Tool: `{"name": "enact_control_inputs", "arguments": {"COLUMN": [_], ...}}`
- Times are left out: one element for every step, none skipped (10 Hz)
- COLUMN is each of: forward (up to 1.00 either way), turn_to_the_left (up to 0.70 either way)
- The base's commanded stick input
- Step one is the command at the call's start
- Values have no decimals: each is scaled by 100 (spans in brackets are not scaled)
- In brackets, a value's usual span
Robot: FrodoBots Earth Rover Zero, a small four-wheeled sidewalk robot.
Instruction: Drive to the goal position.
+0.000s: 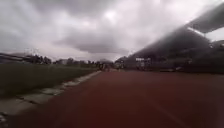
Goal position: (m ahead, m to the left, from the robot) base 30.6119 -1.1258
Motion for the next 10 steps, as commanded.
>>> {"name": "enact_control_inputs", "arguments": {"forward": [50, 50, 50, 50, 50, 50, 50, 50, 50, 50], "turn_to_the_left": [2, 2, 2, 2, 2, 2, 2, 2, 2, 2]}}
